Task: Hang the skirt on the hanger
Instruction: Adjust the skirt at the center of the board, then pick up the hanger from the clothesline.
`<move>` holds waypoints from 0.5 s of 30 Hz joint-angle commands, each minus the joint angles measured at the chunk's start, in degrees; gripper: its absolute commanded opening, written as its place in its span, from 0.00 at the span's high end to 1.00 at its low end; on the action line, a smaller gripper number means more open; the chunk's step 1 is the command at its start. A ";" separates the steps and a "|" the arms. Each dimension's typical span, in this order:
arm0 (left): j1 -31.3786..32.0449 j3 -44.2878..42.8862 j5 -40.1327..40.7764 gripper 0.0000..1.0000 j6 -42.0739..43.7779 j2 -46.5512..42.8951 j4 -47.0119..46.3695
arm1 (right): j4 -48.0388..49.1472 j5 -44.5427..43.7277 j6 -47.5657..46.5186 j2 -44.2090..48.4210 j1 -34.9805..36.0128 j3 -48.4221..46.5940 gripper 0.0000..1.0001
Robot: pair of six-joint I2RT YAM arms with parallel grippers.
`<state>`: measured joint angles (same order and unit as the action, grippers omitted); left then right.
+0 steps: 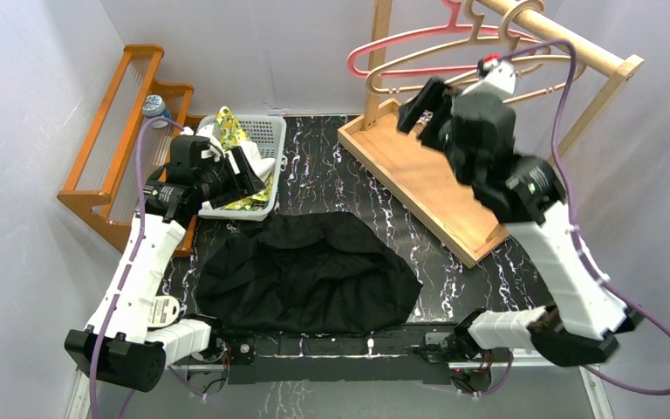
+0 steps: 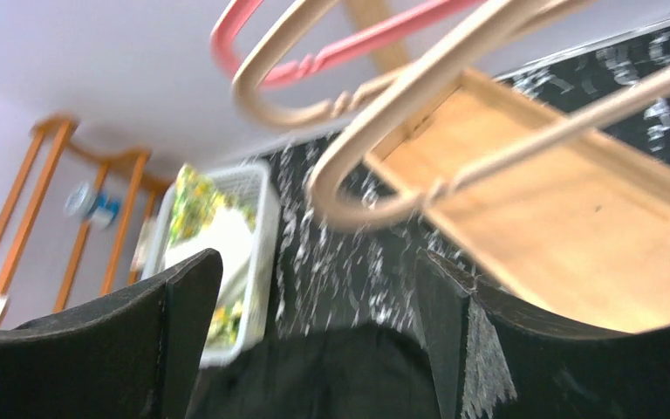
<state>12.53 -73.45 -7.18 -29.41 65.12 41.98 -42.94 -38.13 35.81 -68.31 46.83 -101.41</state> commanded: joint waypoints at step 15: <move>-0.26 1.25 -8.18 0.31 -3.51 0.36 -6.37 | -1.07 9.42 -5.05 -15.41 -24.69 -15.98 0.23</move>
<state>12.53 -71.70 -13.89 -32.67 65.47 36.27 -47.16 -27.46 35.16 -85.30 22.15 -114.43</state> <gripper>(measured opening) 0.684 0.788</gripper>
